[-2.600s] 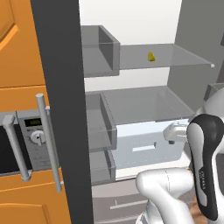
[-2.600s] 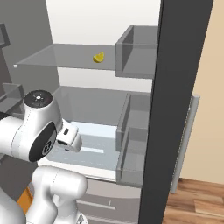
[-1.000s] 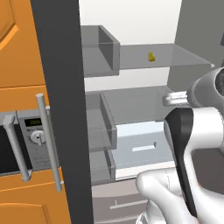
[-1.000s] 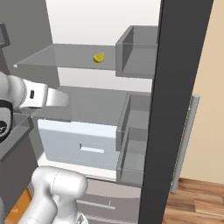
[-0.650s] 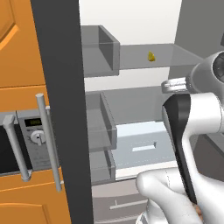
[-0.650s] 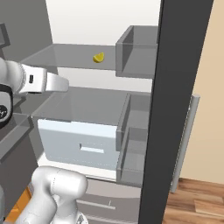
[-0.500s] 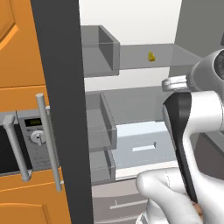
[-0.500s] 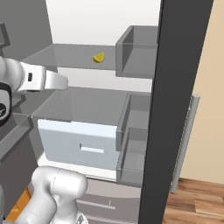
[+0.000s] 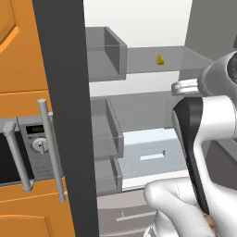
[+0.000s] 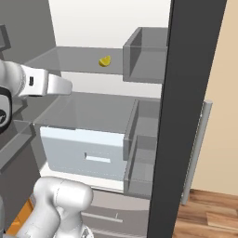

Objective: There is a bowl on the dining counter. Grab a lemon wedge from the fridge and place it in the bowl. Then get the liquor bottle and glass cup from the cabinet and place them next to the bowl.

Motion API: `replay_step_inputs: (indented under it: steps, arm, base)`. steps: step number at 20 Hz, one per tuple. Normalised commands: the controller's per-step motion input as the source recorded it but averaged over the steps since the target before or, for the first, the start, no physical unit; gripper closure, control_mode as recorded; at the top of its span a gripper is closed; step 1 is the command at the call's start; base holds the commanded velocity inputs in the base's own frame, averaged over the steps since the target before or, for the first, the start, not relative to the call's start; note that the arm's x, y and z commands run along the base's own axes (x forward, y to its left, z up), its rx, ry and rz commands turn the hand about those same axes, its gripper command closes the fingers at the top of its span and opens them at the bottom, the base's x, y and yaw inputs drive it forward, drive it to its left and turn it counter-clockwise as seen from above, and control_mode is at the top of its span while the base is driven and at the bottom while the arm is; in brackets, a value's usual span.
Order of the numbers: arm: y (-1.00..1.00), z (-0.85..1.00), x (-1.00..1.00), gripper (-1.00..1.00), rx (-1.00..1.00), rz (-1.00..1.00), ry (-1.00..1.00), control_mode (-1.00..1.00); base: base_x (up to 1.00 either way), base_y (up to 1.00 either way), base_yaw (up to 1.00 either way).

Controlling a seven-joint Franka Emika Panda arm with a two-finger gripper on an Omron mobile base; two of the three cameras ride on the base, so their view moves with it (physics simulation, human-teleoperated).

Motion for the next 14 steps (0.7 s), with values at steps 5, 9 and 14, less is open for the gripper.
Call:
replay_step_inputs:
  steps: [5,9,14]
  arm:
    - [0.00,0.06,0.15,-1.00,0.00,0.00,0.00,-1.00]
    - [0.00,0.10,0.32,-1.00,0.01,0.00,0.00,-1.00]
    - [0.04,0.04,0.48,-1.00,0.02,0.00,0.00,-1.00]
  base:
    - [0.00,0.00,0.00]
    - [0.00,0.00,0.00]
    - [0.00,0.00,0.00]
